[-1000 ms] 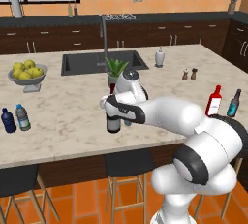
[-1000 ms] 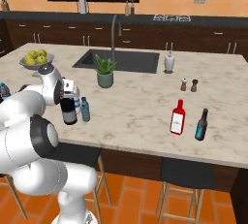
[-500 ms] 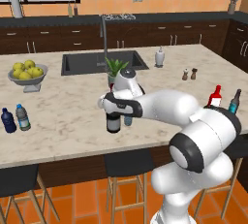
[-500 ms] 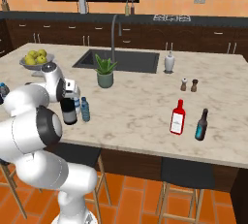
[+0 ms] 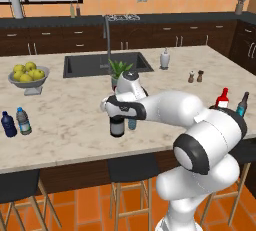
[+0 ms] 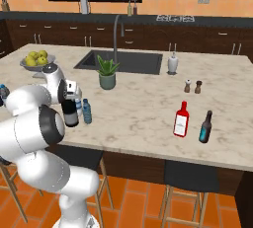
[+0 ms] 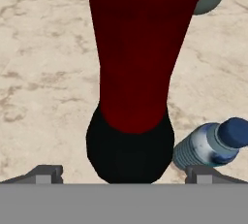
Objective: Move the plastic bottles in the middle to the plastics group, and the glass bottles in the middle to the glass group.
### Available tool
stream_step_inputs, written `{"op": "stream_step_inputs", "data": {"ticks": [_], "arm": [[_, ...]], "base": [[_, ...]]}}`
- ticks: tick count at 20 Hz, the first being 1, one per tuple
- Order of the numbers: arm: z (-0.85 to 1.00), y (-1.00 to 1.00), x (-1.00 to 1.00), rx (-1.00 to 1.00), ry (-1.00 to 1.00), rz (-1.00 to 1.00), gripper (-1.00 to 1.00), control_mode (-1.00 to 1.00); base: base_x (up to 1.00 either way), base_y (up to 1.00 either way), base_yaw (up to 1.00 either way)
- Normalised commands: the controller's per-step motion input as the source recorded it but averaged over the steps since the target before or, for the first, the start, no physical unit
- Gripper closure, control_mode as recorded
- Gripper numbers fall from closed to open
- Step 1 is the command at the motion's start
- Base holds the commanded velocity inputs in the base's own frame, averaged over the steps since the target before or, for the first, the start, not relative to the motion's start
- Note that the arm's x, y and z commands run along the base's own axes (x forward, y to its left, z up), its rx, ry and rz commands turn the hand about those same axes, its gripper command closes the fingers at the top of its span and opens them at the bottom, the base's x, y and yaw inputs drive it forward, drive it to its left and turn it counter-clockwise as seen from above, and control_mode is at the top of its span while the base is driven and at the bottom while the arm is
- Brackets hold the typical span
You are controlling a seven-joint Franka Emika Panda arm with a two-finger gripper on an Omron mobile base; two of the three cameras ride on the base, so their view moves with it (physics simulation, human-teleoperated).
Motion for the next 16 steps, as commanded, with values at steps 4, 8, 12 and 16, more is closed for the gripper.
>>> {"op": "stream_step_inputs", "data": {"ticks": [4,8,12,16], "arm": [[-0.21,0.0,0.08,0.0,0.0,0.0,-1.0,-1.0],[-0.22,0.0,0.01,0.0,0.0,0.0,-1.0,-1.0],[-0.08,0.0,0.02,0.0,0.0,0.0,-1.0,-1.0],[-0.02,0.0,0.05,0.0,0.0,0.0,-1.0,-1.0]], "base": [[0.0,0.0,0.0],[0.0,0.0,0.0],[0.0,0.0,0.0],[0.0,0.0,0.0]]}}
